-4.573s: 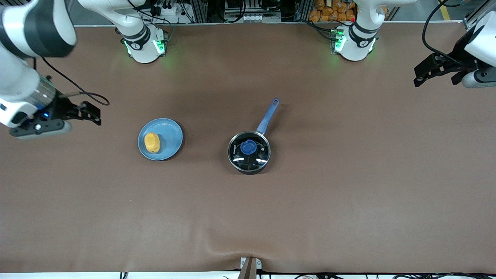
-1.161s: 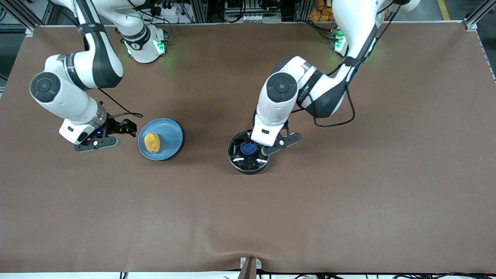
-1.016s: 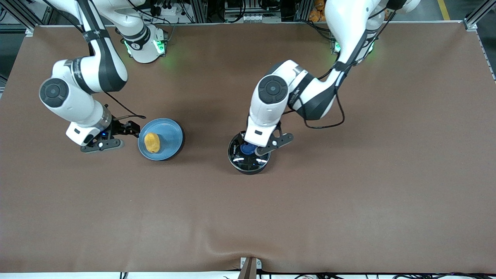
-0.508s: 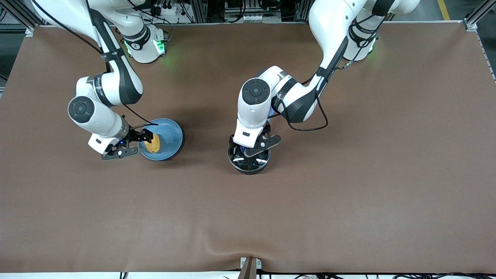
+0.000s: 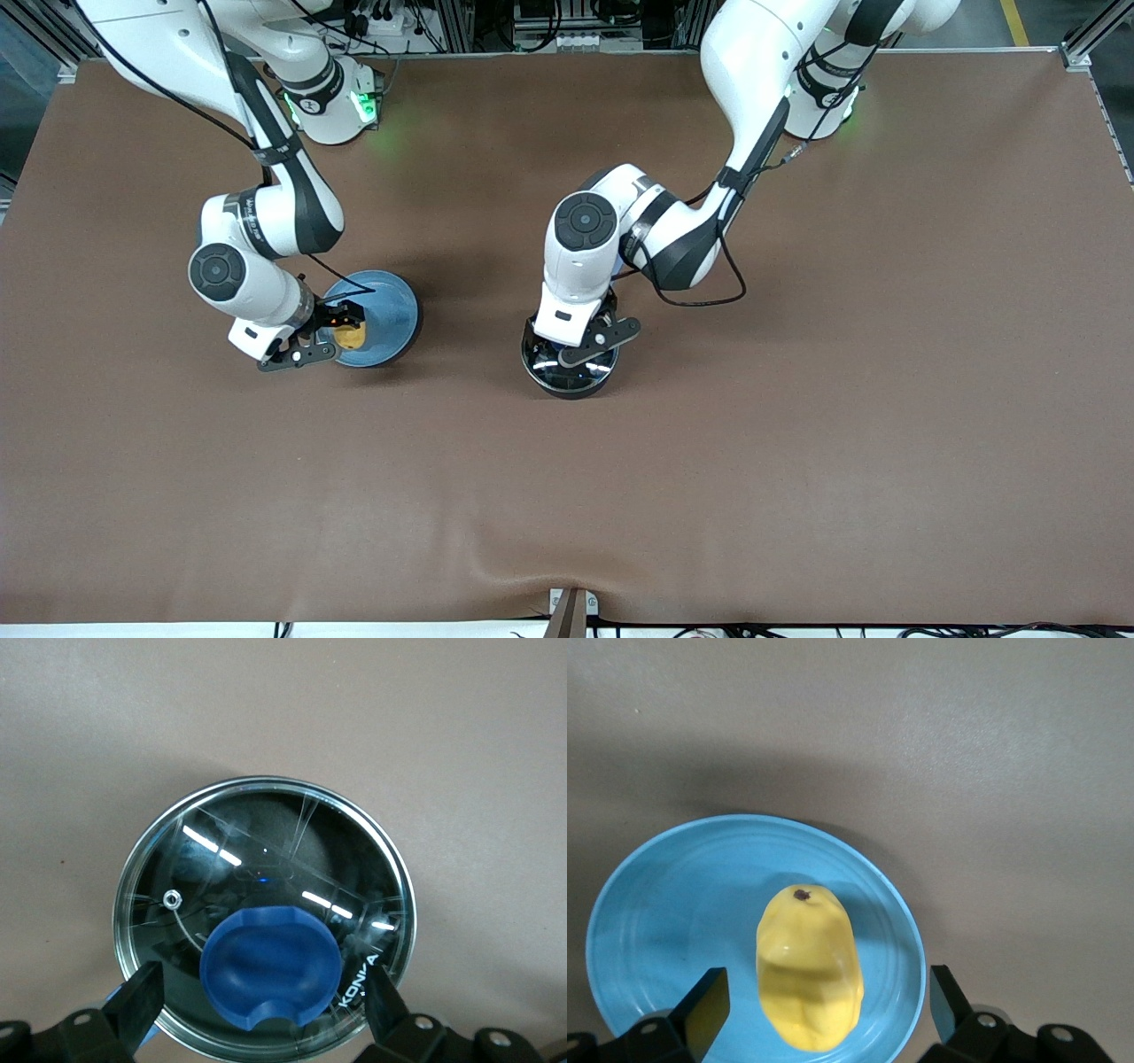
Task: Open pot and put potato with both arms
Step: 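Grasp the potato with the right gripper while the left gripper grasps the knob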
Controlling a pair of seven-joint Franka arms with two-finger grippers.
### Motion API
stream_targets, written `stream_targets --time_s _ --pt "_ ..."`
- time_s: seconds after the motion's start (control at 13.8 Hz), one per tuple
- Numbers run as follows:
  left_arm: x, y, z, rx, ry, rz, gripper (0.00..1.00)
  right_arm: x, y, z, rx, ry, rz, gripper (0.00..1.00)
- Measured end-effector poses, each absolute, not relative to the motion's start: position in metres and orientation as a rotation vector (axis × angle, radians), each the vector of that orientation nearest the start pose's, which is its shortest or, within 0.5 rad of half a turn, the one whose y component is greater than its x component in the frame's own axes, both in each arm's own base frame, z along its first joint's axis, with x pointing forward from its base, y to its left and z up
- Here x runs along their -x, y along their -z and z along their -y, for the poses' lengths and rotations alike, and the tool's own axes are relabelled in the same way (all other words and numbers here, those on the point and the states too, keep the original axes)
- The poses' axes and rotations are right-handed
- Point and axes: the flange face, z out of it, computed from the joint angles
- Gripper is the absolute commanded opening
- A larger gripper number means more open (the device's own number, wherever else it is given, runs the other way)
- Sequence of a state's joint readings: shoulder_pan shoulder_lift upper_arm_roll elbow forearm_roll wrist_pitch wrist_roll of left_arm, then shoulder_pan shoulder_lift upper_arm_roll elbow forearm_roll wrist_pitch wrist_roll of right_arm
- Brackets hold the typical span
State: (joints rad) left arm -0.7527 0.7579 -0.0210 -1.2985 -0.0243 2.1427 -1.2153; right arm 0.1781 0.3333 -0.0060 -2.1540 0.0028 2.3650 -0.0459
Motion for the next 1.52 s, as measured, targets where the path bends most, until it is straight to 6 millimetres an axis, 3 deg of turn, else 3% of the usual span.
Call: stream_targets --time_s 0.44,0.8,0.87,1.09,1.16,1.31,1.45,1.52 --pt "-0.537 -0.296 0.527 3.147 0.025 0.726 1.0 -0.546 -0.205 -0.096 3.126 -0.186 0.338 1.0" --pt "-0.539 -0.294 0.526 3.147 0.032 0.731 1.0 -0.542 -0.197 -0.095 3.126 -0.212 0.337 1.0" --pt "-0.539 -0.292 0.525 3.143 0.031 0.733 1.0 -0.541 -0.195 -0.095 3.125 -0.218 0.335 0.92" --pt "-0.54 -0.287 0.525 3.137 0.027 0.733 0.96 -0.539 -0.192 -0.095 3.112 -0.23 0.298 0.47" --pt "-0.54 -0.286 0.525 3.137 0.026 0.733 0.79 -0.539 -0.191 -0.095 3.11 -0.232 0.291 0.33" --pt "-0.54 -0.285 0.525 3.136 0.025 0.732 0.35 -0.539 -0.191 -0.095 3.109 -0.231 0.287 0.13" --pt "-0.539 -0.286 0.526 3.141 0.03 0.731 0.07 -0.539 -0.192 -0.095 3.109 -0.231 0.286 0.0" --pt "-0.54 -0.287 0.527 3.145 0.034 0.732 0.0 -0.539 -0.192 -0.095 3.109 -0.232 0.286 0.0"
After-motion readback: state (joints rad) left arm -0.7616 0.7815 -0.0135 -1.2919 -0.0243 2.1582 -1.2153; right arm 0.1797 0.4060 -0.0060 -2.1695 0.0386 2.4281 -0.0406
